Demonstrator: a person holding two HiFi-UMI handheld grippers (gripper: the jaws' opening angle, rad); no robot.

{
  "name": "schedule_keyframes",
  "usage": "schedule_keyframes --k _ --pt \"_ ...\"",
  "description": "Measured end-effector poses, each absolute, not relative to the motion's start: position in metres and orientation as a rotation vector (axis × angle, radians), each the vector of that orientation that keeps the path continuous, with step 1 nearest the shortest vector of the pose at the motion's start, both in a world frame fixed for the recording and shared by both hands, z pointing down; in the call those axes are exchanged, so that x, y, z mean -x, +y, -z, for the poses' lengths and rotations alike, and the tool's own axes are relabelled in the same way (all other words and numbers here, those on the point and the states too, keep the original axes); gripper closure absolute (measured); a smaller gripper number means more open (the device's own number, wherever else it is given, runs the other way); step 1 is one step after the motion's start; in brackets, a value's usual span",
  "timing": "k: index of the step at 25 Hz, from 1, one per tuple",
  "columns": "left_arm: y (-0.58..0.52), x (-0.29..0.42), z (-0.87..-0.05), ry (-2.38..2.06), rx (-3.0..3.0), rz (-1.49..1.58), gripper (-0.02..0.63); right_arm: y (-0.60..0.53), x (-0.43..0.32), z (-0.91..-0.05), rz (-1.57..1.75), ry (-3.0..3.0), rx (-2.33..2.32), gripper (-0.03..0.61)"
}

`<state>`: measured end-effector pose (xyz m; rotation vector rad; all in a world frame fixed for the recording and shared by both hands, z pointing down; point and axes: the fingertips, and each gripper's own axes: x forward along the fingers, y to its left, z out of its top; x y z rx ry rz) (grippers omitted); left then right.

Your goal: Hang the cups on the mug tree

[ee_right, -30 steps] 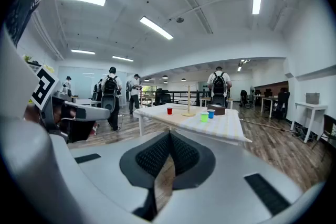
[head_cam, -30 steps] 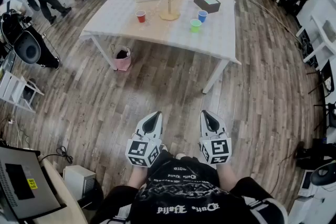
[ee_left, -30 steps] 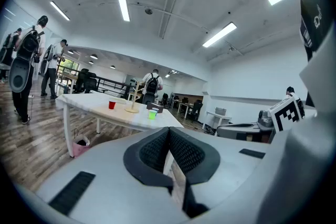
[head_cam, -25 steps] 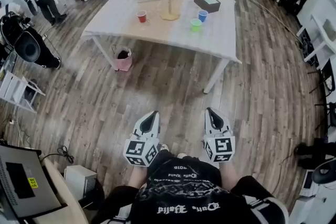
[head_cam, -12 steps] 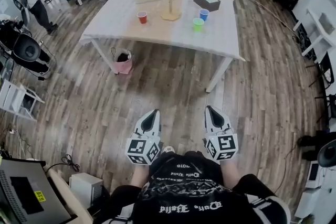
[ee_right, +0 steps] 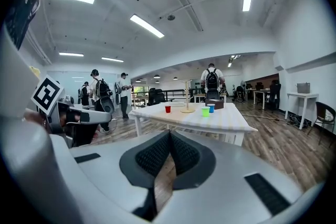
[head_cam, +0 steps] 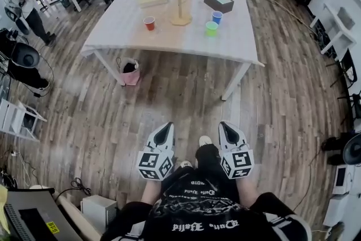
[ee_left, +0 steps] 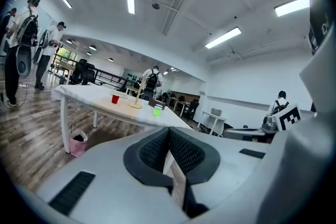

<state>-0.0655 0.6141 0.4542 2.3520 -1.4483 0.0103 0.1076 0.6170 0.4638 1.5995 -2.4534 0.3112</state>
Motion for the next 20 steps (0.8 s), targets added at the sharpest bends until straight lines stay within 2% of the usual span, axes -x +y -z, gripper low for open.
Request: schedule_keyframes --k 13,20 --pt "0.517 0.077 -0.464 -1.569 -2.307 -0.025 0.594 0.494 -0.107 -0.472 -0.267 -2.520 -1.510 0.569" --pt "0.434 0.052 -0.453 -1.594 -2.293 -0.029 0.594 0.407 -0.128 -0.462 -0.276 -2.556 -1.488 0.569"
